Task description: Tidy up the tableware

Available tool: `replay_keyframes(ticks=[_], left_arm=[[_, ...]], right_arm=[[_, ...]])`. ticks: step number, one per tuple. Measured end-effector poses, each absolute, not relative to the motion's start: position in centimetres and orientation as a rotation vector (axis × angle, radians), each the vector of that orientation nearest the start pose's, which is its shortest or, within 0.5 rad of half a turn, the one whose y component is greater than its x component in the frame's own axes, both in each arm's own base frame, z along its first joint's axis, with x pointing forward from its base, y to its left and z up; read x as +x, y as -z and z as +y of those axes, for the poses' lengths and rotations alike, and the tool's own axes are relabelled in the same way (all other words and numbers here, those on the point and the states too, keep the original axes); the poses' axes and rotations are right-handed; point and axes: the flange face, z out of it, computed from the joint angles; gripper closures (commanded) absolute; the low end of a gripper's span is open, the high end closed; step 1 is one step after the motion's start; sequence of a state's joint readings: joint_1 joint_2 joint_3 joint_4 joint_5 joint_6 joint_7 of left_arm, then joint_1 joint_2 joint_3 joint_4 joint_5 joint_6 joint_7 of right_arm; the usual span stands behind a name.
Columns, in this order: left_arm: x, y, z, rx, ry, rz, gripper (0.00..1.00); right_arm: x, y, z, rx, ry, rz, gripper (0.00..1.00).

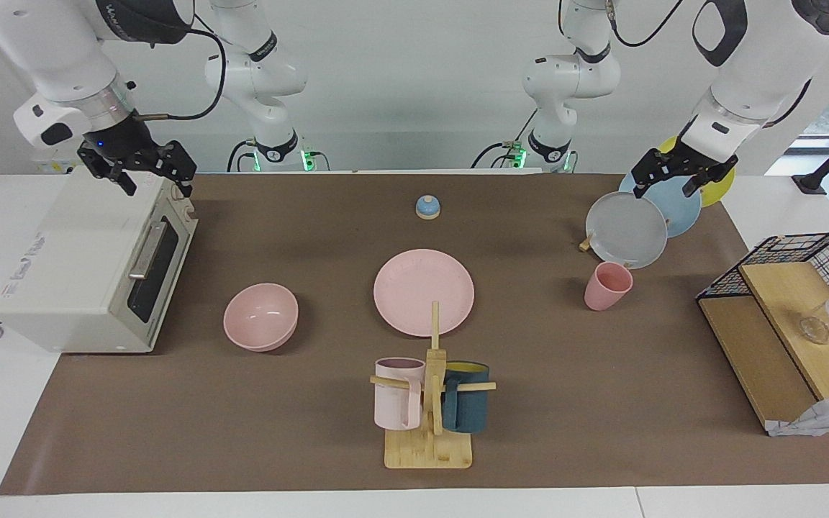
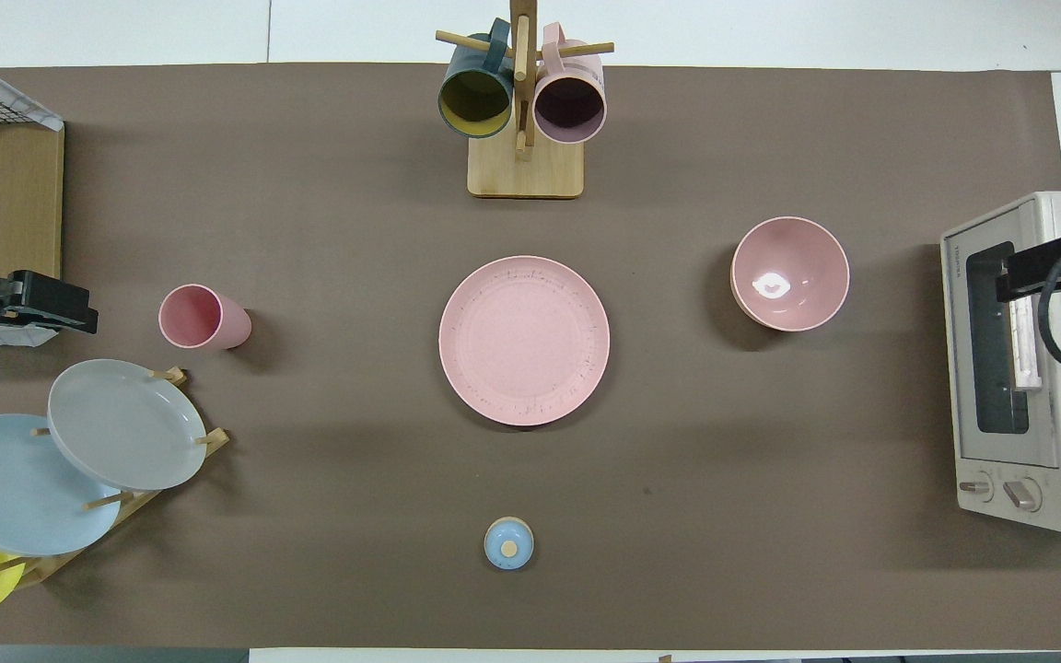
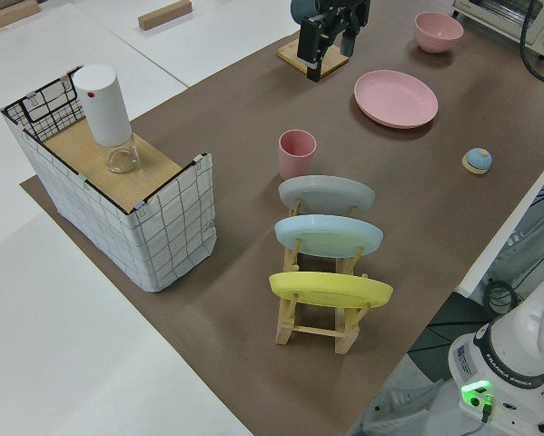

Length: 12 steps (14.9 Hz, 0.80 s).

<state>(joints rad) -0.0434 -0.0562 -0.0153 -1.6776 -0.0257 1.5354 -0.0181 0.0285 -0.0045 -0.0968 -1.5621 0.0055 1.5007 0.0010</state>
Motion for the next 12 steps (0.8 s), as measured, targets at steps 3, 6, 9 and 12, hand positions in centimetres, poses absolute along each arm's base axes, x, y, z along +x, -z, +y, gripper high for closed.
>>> replay_keyframes(ticks=[3,6,9,12], left_arm=[[52.97,-60.20,-3.41,-3.159,-0.137,0.064,0.00],[52.97,-60.20,-3.41,-3.159,-0.137,0.064,0.00],[52.97,-60.20,-3.41,-3.159,-0.137,0.064,0.00],[52.97,-60.20,-3.41,-3.159,-0.137,0.064,0.00]], right_arm=[[54.47,-62.55,-3.67,-3.131,-0.087,0.108,0.00],[54.52,-62.61,-3.68,-3.131,-0.080,0.108,0.00],[54.64,-62.67,-3.56,-3.132,-0.066,0.104,0.00],[54.83,-62.73,-3.44,-3.133,-0.043,0.101,0.00]])
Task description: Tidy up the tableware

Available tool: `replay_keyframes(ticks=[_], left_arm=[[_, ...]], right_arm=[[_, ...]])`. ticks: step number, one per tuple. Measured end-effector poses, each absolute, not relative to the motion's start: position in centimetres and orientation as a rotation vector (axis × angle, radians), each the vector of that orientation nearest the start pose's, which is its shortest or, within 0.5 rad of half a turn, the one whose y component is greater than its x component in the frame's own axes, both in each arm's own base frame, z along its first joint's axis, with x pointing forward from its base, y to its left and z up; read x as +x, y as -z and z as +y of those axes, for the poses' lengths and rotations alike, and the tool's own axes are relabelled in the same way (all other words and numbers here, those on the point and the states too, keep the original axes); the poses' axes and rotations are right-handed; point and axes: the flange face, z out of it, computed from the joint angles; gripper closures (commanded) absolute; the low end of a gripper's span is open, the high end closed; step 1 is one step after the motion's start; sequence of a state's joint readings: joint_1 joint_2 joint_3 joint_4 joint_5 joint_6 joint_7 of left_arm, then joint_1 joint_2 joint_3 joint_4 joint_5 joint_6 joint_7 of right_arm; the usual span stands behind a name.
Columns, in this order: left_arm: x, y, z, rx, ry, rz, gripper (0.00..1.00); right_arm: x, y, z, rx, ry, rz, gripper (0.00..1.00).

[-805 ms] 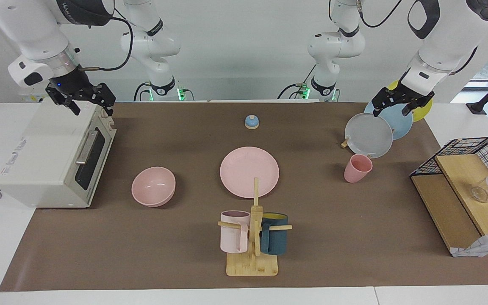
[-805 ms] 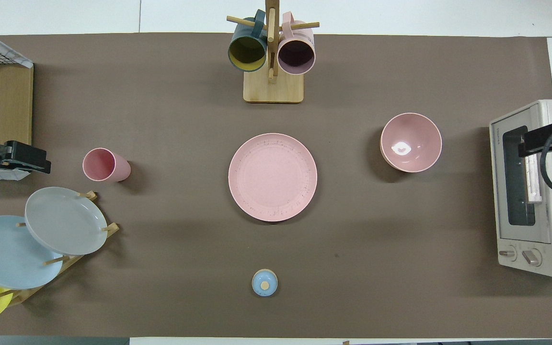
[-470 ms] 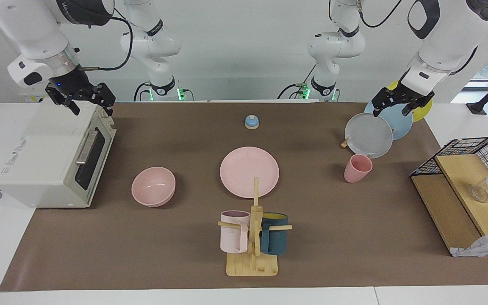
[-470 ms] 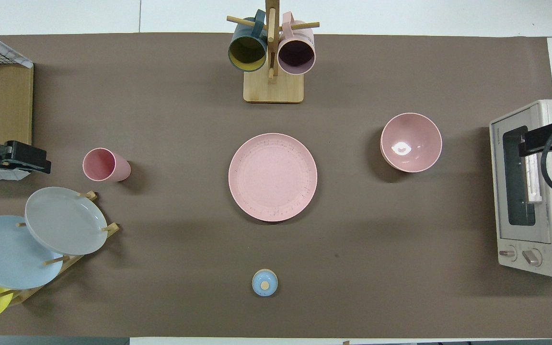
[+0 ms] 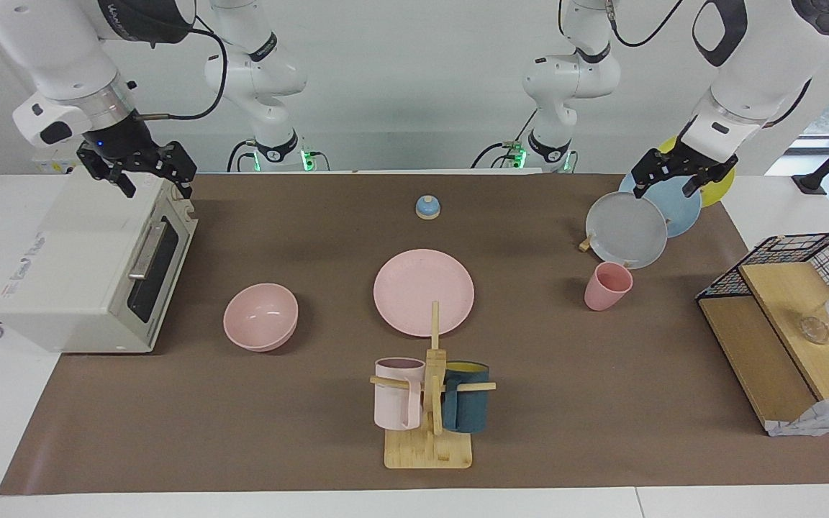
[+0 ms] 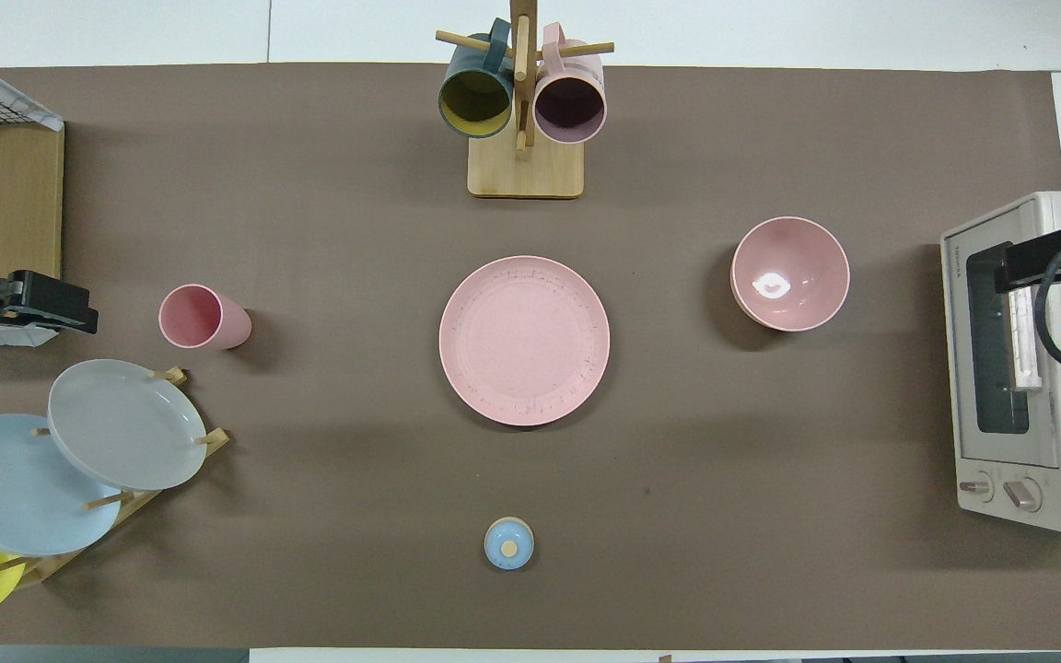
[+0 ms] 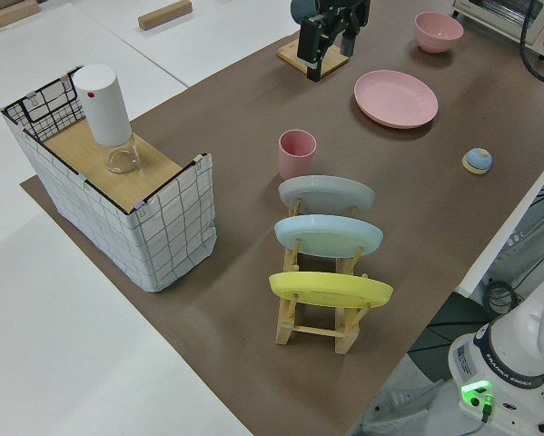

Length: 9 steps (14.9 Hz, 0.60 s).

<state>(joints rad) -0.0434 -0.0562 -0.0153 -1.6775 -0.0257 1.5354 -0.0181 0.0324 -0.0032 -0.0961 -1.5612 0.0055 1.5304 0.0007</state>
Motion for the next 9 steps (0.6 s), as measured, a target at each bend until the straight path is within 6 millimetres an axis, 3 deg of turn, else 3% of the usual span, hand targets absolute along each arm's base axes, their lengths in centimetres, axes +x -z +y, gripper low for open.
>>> replay_keyframes(ticks=[3,5,7,9], left_arm=[[53.0,-60.2,-3.4,-3.159,-0.137,0.064,0.00],[53.0,-60.2,-3.4,-3.159,-0.137,0.064,0.00],[53.0,-60.2,-3.4,-3.159,-0.137,0.064,0.00],[53.0,-60.2,-3.4,-3.159,-0.137,0.064,0.00]], right_arm=[[54.9,-62.5,-3.4,-3.131,-0.049,0.048,0.00],[55.2,-62.3,-2.1,-3.125,-0.030,-0.015,0.00],[55.9,-61.1,1.0,-3.126,-0.034,-0.045,0.00],[57.5,-58.6,5.2,-3.129,-0.024,-0.100,0.00]])
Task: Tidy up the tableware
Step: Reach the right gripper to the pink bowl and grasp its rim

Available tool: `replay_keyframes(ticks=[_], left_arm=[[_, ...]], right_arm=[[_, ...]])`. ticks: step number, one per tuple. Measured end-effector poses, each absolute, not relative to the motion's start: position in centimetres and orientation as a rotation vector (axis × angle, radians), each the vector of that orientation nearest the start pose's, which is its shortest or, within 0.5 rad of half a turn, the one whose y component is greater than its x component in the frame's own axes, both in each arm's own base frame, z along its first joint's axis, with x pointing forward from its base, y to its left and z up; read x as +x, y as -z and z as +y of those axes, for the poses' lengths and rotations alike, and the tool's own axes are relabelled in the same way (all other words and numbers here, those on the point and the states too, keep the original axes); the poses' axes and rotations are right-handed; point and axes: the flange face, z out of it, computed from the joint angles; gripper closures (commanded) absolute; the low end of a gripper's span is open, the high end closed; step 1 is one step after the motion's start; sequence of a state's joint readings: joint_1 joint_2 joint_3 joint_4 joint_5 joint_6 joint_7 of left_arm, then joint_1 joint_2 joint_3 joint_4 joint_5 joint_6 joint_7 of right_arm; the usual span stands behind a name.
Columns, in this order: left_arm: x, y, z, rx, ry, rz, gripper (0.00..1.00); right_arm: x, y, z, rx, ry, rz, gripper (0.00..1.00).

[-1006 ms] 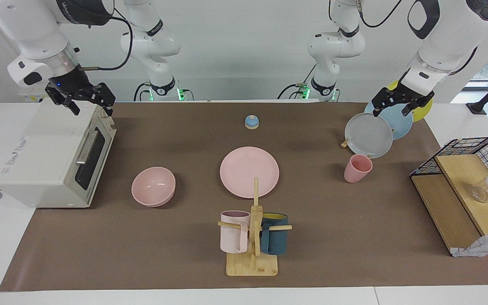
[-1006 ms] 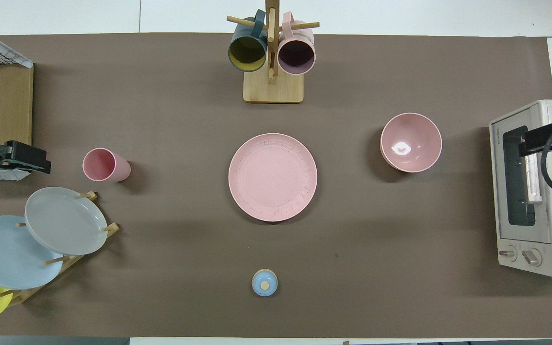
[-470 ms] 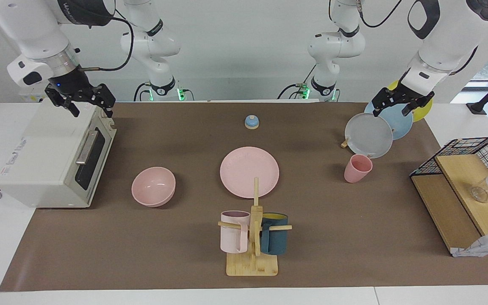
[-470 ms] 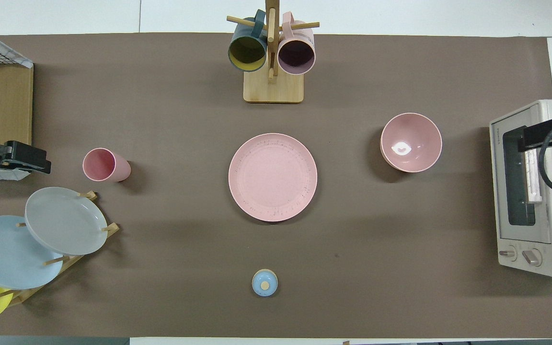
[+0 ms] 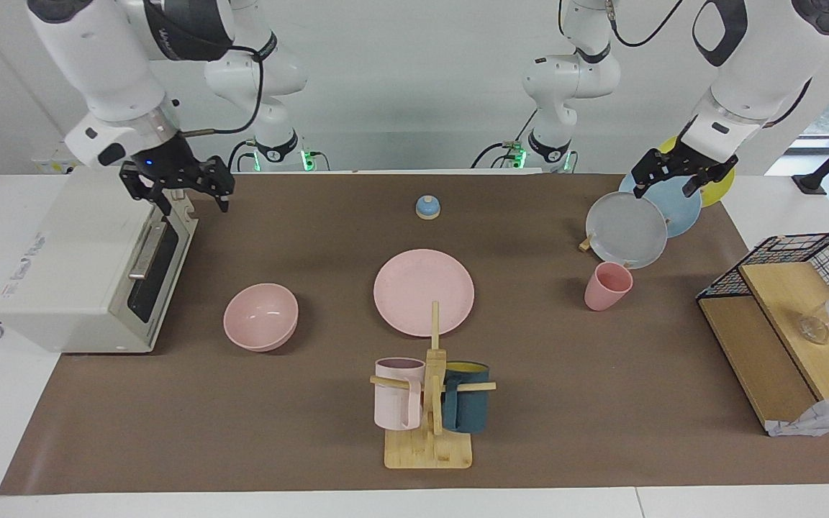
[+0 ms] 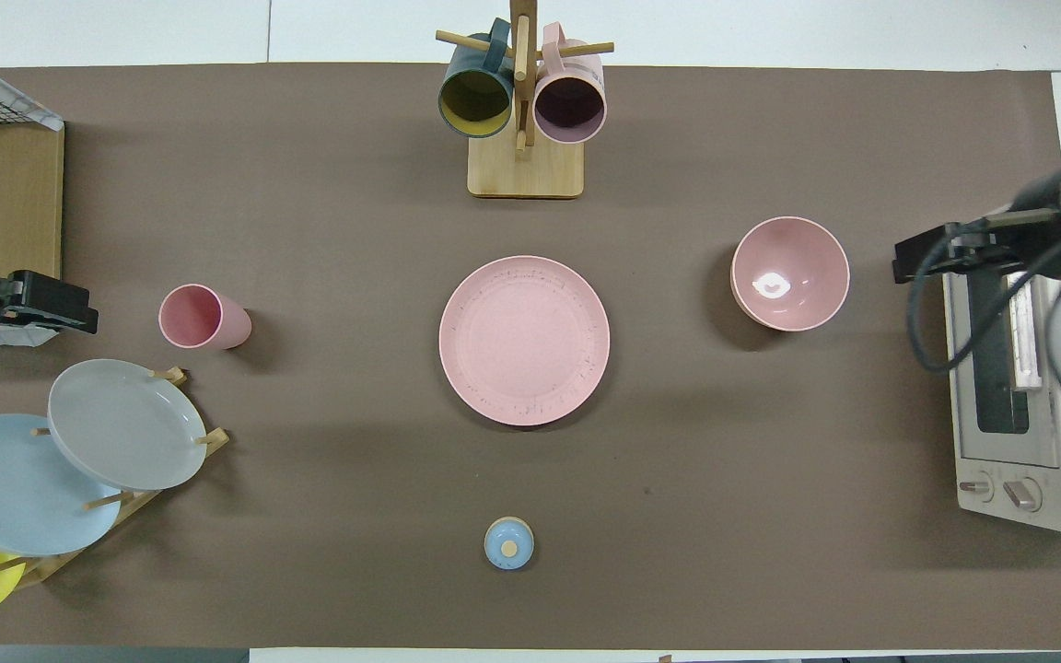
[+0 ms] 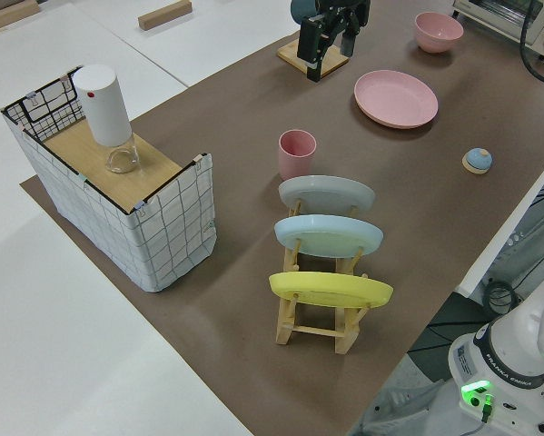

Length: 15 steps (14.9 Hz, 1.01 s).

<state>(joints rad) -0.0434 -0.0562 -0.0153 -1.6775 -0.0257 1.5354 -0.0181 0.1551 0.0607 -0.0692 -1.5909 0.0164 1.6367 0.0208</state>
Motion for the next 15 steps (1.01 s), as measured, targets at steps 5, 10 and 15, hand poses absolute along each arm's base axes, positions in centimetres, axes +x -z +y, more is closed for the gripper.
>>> replay_keyframes(ticks=[5,10,15], left_arm=[[53.0,-60.2,-3.4,-3.159,-0.137,0.064,0.00],[53.0,-60.2,-3.4,-3.159,-0.137,0.064,0.00],[52.9,-60.2,-3.6,-3.159,-0.139,0.070,0.00]], right_arm=[[61.2,-46.9,13.2,-3.131,0.060,-0.102,0.00],[59.8,-38.1,13.2,-3.134,0.052,-0.108,0.02],[59.6,-34.9,14.5,-3.142,0.003,-0.143,0.29]])
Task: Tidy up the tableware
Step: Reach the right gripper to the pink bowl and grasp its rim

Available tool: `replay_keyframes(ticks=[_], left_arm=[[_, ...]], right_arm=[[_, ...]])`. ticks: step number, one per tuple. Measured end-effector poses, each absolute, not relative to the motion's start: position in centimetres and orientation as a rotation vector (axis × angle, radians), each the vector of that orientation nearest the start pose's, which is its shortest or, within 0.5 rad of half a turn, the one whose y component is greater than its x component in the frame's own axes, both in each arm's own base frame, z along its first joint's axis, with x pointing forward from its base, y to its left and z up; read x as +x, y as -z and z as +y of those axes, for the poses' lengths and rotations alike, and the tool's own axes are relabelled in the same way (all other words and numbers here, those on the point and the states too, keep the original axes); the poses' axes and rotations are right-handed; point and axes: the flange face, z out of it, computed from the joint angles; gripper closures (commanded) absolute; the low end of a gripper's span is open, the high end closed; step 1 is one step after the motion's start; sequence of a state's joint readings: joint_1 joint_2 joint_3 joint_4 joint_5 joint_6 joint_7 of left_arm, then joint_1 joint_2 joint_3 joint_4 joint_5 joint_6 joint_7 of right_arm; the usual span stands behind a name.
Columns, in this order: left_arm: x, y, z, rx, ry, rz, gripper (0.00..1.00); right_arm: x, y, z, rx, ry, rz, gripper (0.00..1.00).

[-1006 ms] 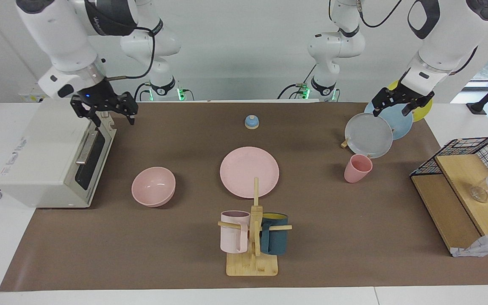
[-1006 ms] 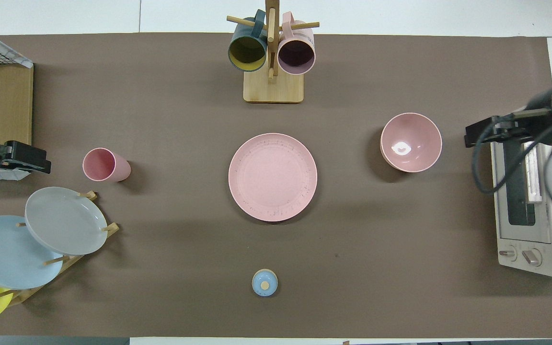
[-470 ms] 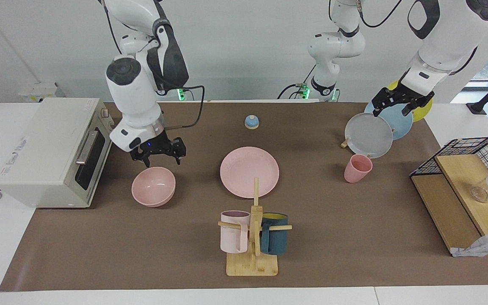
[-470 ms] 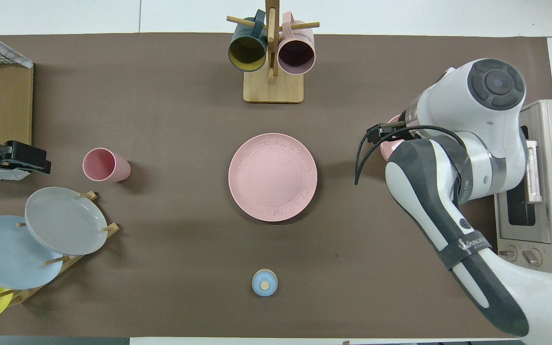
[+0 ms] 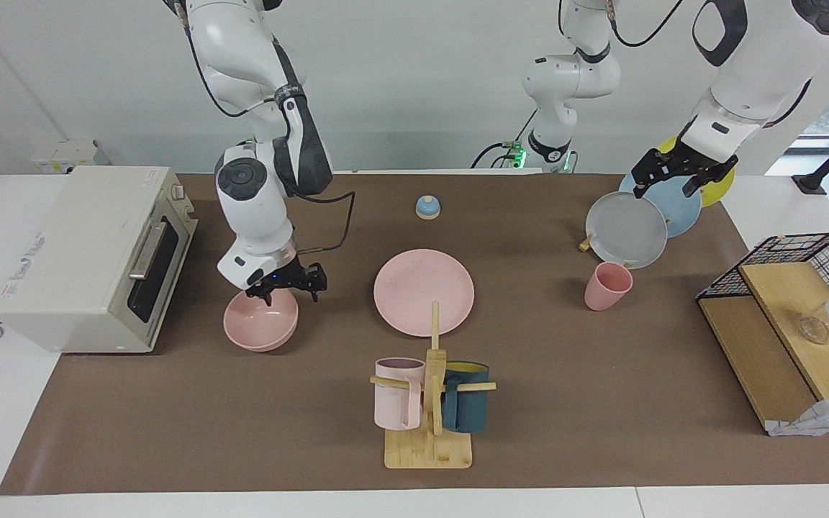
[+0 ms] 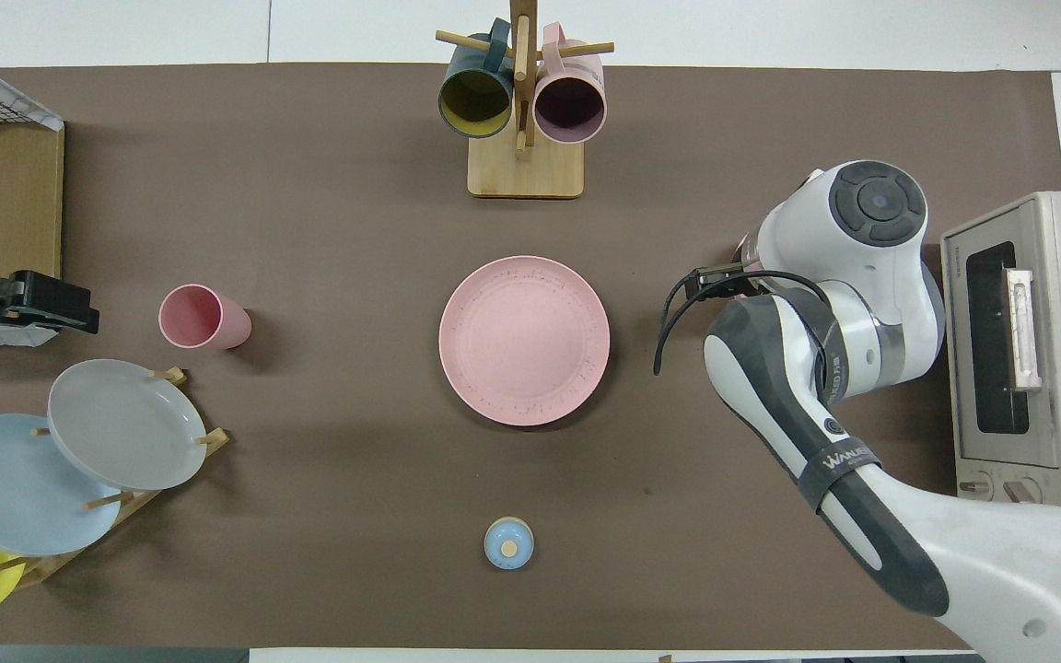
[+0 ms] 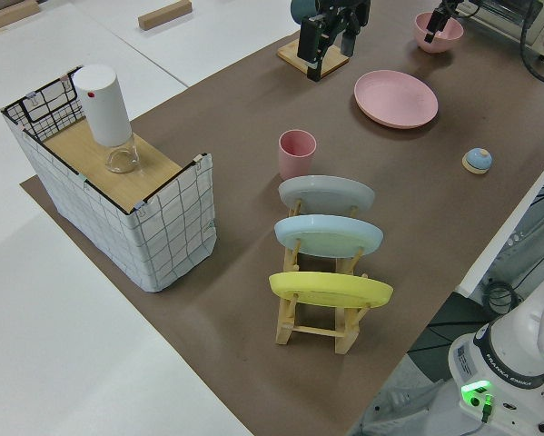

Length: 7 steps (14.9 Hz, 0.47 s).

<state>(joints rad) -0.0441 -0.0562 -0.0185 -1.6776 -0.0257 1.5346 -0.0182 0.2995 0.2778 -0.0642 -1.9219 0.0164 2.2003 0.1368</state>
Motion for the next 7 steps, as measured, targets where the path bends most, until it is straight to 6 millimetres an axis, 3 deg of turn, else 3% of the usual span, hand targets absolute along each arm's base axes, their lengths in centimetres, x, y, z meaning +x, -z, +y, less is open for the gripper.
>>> replay_keyframes(ticks=[3,5,7], left_arm=[[52.93,-60.19,-3.76,-3.158,-0.140,0.074,0.00],[52.93,-60.19,-3.76,-3.158,-0.140,0.074,0.00],[52.92,-60.20,-3.76,-3.158,-0.140,0.074,0.00]], right_arm=[[59.45,-33.71,14.48,-3.146,-0.012,-0.145,0.39],[59.35,-33.47,14.44,-3.148,-0.015,-0.149,0.57],[59.33,-33.44,14.41,-3.154,-0.014,-0.156,0.84]])
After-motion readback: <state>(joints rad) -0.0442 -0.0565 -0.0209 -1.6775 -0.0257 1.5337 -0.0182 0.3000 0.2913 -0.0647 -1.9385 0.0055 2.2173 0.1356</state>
